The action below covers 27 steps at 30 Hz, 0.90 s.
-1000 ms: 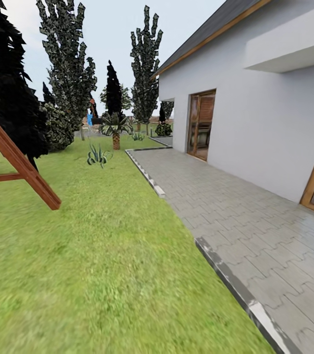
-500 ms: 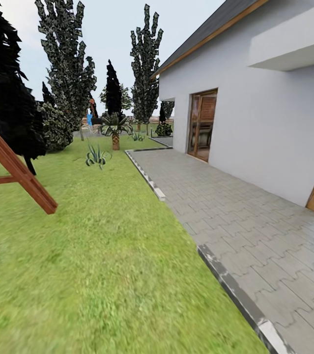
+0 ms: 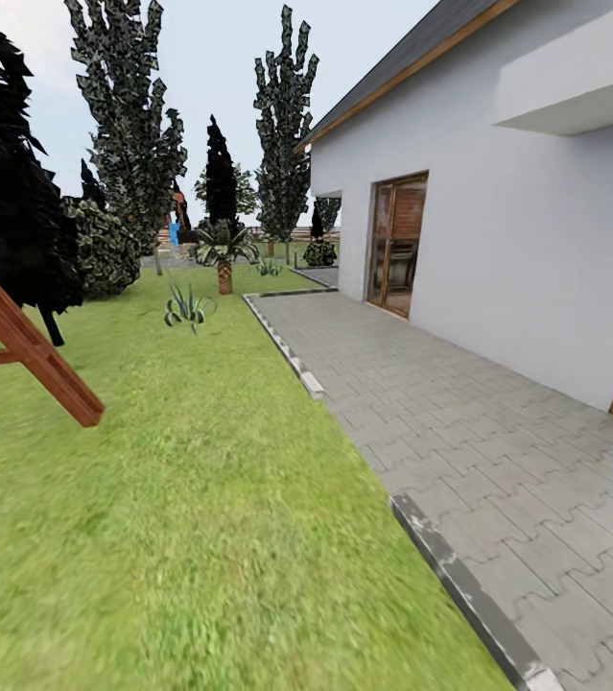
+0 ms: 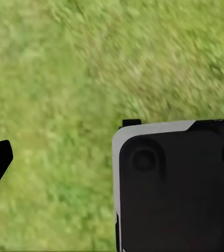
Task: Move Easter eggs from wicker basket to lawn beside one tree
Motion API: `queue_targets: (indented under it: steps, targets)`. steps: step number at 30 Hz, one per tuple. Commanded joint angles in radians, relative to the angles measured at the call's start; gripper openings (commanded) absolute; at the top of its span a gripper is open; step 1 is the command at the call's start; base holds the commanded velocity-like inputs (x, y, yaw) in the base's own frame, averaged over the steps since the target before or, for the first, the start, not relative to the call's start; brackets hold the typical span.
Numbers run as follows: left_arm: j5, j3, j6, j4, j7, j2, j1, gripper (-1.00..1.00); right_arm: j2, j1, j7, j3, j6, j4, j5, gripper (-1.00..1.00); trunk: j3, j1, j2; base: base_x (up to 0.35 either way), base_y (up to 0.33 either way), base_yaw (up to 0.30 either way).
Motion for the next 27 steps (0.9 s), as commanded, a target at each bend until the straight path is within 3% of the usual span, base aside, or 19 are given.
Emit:
queue_targets:
  steps: [1, 8, 27]
  targets:
    - [0.0, -0.003, -0.004, 0.001, 0.001, 0.0, -0.001, 1.0, 0.0, 0.0, 0.0, -0.002, -0.003, 0.0, 0.0, 1.0, 0.0, 0.001, 0.0, 0.338, 0.0, 0.0]
    - [0.005, -0.002, -0.007, 0.0, 0.002, 0.0, 0.0, 1.0, 0.0, 0.0, 0.0, -0.002, -0.003, 0.001, 0.0, 1.0, 0.0, 0.001, 0.0, 0.326, 0.08, 0.0]
    - [0.01, 0.002, -0.033, -0.001, 0.003, 0.003, -0.001, 1.0, 0.001, 0.0, 0.0, -0.001, -0.003, 0.0, 0.0, 1.0, 0.0, 0.001, 0.0, 0.296, 0.198, 0.021]
